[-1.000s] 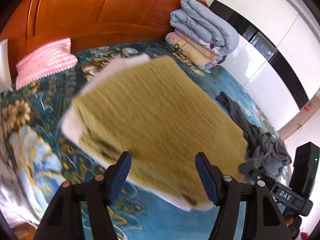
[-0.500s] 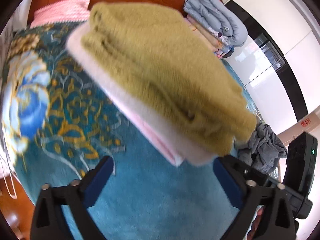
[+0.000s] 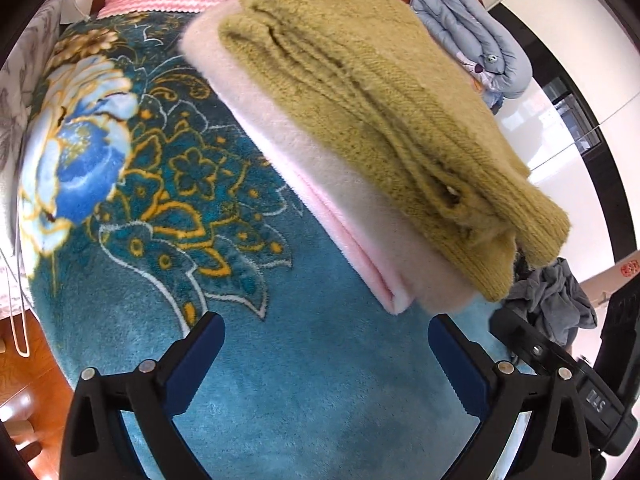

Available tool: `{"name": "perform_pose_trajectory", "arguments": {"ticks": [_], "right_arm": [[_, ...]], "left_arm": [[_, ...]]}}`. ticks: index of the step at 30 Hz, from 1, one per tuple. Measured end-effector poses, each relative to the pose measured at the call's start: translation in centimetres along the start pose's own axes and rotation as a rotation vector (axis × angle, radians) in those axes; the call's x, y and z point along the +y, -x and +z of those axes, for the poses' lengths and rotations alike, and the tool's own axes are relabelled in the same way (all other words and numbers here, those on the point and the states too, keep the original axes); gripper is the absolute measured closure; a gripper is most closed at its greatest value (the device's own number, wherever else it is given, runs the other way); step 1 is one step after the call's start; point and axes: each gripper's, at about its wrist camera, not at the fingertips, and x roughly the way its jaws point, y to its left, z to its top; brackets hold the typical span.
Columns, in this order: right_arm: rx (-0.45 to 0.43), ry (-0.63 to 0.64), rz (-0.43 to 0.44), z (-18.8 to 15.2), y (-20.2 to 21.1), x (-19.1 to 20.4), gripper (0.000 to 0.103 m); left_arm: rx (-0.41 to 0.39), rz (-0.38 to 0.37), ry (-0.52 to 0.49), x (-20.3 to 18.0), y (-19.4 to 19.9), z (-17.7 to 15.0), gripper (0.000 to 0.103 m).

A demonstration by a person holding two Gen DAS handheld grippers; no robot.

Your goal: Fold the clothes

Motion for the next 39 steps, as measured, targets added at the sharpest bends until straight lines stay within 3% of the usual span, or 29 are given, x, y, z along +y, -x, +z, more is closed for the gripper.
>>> {"name": "perform_pose_trajectory", "arguments": {"ticks": [6, 9, 13, 26, 28, 39], "right_arm": [[0.003, 0.002, -0.023, -0.4, -0.2, -0.3, 0.0], [-0.003, 0.002, -0.034, -0.6, -0.2, -0.4, 0.0], [-0.022, 0.013, -0.06, -0.8, -0.1, -0.4, 0.0], [-0.127, 0.073, -0.158, -1.8, 0.6, 0.0, 0.0], [-0.141, 0.074, -0.166, -1.8, 0.5, 0.3, 0.0], [-0.195, 0.1, -0.184, -2.6, -0.5, 1.9, 0.0]], "left_arm": [[0.013, 0.01, -0.027, -0.7, -0.7, -0.2, 0.0], [-0.003, 0.076, -0.049, -1.0, -1.1, -0.3, 0.0], [-0.096, 0.172, -0.1, -1.8, -0.9, -0.4, 0.0], [-0.17, 0.226, -0.288, -5.5, -1.9, -2.2, 0.0], [-0.182, 0.237, -0.296, -3.9, -0.7, -2.9, 0.0], [-0.216, 0.241, -0.308, -3.9, -1.5, -2.8, 0.0]]}}
